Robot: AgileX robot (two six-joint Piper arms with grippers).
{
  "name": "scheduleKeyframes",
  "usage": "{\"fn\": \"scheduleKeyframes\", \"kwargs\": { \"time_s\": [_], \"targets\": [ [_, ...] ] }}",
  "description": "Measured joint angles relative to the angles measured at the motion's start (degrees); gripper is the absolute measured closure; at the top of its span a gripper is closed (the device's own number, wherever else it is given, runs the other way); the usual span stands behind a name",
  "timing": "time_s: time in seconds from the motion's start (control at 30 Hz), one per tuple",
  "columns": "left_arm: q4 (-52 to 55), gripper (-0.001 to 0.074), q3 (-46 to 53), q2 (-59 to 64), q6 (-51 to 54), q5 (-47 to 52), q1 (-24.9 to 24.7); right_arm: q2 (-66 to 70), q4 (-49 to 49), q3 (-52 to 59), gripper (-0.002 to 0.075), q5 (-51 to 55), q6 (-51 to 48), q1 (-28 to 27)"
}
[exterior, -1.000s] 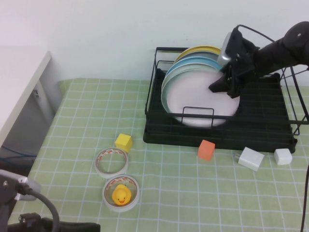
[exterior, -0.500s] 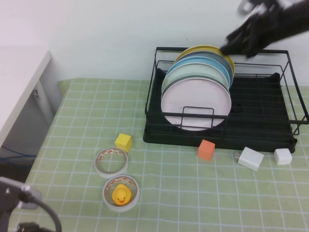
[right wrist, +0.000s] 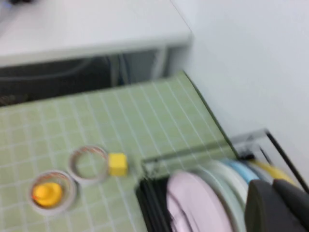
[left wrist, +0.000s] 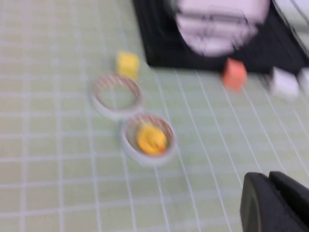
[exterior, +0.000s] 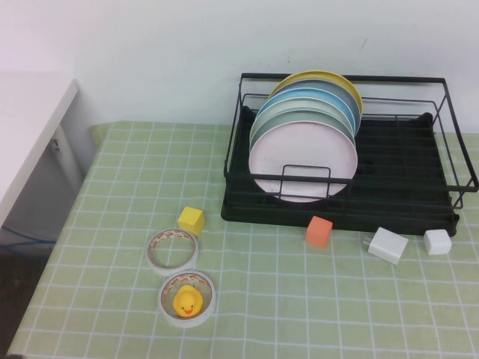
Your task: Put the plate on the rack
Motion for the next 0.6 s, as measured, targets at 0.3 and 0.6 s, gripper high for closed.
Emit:
{"fn": "scheduleKeyframes", "kwargs": {
  "time_s": [0.3,0.6],
  "targets": [
    [5.21,0.0735,0.00,-6.00,-7.85,1.68,0.00,-27.11,4.44,27.65,0.0714,-10.82,-9.31,4.73],
    [5.21,0.0735,0.00,-6.00,-7.97,2.04,0.00,-52.10,10.39,54.88,0.0714,-25.00,-15.88,5.13]
  ]
}}
